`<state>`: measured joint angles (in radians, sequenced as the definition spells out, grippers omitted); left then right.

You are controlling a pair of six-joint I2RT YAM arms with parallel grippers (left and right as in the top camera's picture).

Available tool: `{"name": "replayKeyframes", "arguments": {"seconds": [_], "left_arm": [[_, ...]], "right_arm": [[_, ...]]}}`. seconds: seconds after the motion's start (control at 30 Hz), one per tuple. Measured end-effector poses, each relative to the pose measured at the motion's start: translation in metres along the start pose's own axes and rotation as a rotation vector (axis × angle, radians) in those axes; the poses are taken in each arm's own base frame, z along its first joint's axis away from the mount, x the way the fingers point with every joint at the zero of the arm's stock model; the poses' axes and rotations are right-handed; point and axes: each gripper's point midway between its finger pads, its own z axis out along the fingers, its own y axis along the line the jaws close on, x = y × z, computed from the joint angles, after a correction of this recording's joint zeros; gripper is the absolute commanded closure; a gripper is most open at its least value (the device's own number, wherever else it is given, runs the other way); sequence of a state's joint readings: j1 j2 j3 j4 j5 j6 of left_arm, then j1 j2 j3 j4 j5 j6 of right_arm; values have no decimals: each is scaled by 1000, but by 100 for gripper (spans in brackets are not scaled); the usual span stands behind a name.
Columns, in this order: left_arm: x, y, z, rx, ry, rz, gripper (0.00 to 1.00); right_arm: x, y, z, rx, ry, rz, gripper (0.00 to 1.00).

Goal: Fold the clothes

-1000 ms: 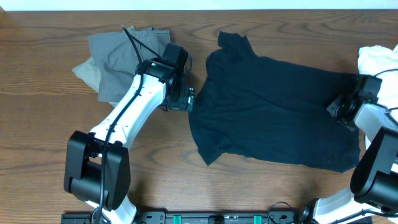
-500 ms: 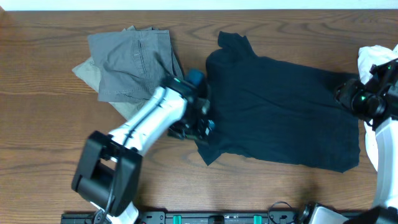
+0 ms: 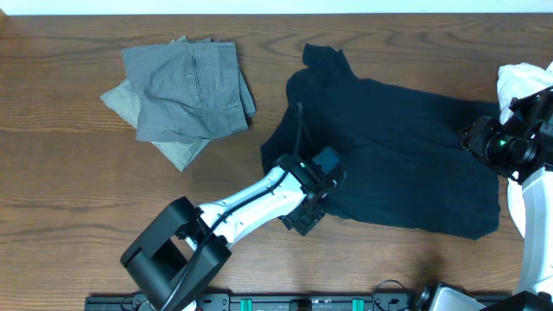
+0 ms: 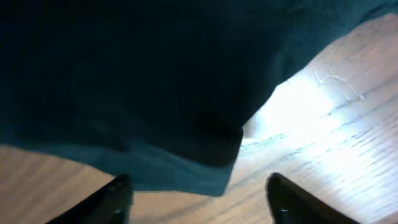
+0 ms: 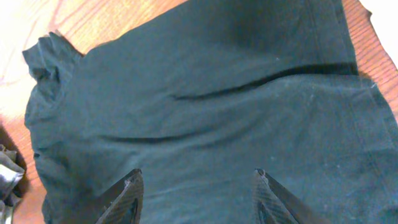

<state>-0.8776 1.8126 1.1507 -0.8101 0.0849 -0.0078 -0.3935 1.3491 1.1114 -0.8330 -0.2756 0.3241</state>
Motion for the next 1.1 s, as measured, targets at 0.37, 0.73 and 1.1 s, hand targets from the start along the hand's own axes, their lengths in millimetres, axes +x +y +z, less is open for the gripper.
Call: {"name": "replayKeyframes", "arguments": {"seconds": [0.37,0.73,1.1], "left_arm": [[13,8,19,-42,94,91,91],[17,7,-45,-40,85,139,94],[-54,31,-69,-142,-239,124,94]], "right_arm": [[1,1,0,-4,5,1,45],[13,-6,0,28,53,15,45],[37,-25,6,105,126,16,45]]}}
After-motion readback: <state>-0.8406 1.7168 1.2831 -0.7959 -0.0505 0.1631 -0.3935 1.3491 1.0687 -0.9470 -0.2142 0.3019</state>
